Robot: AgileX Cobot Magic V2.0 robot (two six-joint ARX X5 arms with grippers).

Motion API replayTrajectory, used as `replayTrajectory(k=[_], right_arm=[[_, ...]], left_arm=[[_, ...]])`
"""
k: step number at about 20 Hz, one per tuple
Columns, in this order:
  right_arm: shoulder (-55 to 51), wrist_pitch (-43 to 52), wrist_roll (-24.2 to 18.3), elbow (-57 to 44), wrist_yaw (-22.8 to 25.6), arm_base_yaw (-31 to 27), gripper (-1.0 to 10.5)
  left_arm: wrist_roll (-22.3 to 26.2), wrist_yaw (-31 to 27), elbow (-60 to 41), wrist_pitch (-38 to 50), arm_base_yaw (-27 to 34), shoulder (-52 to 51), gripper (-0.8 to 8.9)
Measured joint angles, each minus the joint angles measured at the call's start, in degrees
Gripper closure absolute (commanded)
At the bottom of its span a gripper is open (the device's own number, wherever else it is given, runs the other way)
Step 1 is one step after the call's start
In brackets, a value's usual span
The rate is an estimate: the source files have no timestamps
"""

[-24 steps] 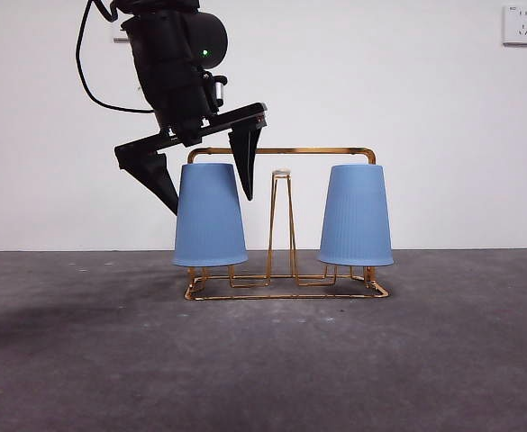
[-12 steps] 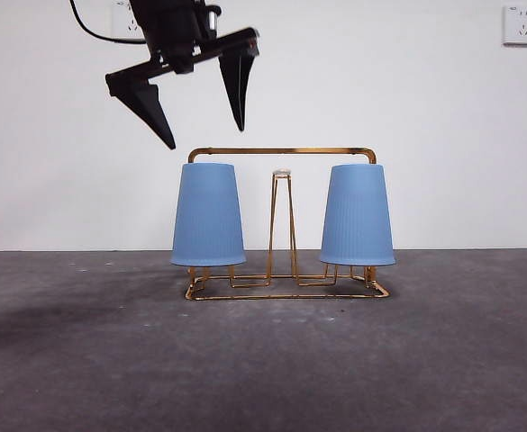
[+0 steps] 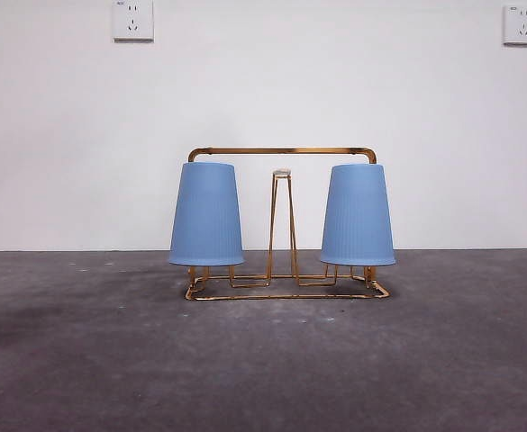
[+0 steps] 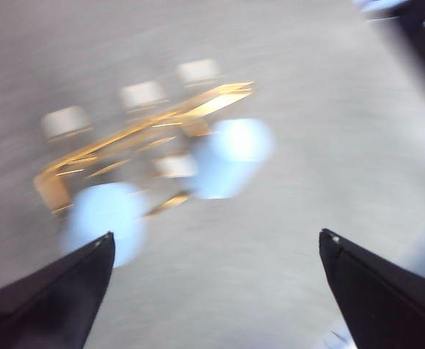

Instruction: Pick up cup 1,put cup 1 in the cup rack,pick up cup 2,put cup 2 in the cup rack

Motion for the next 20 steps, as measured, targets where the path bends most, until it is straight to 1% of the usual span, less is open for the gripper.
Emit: replayTrajectory(k=[4,5,7,8,9,10,11,18,20], right_arm=[[1.4,0.0,0.0,0.0,0.5,0.0,7.0],[1.7,0.0,0.0,0.0,0.6,0.0,7.0],[2.4,0.0,0.0,0.0,0.9,0.0,7.0],[2.9,0.0,0.0,0.0,0.9,0.0,7.2],[3.1,0.0,0.1,0.0,0.9,0.0,8.1],[3.3,0.0,0.1,0.0,0.9,0.0,9.4],[3.6,0.0,0.0,0.0,0.9,0.0,9.6],[3.7,0.0,0.0,0.0,0.9,0.0,9.4],[4.0,0.0,0.0,0.0,1.7,0.0,9.4]], left_arm=[[1.8,0.6,0.0,0.0,-7.3,-7.2,3.6],[2.2,0.5,0.0,0.0,-9.6,-8.4,4.25],[2.9,0.6,0.0,0.0,-14.3,-9.9,5.97],[3.2,0.6,0.0,0.0,-16.5,-10.4,7.12],[3.5,0.6,0.0,0.0,-18.3,-10.6,8.35],[3.9,0.6,0.0,0.0,-19.6,-10.8,8.2],[4.3,0.6,0.0,-0.1,-20.2,-10.8,8.2],[4.9,0.6,0.0,-0.2,-20.5,-10.9,8.18],[5.1,0.5,0.0,-0.2,-20.5,-10.9,8.18]])
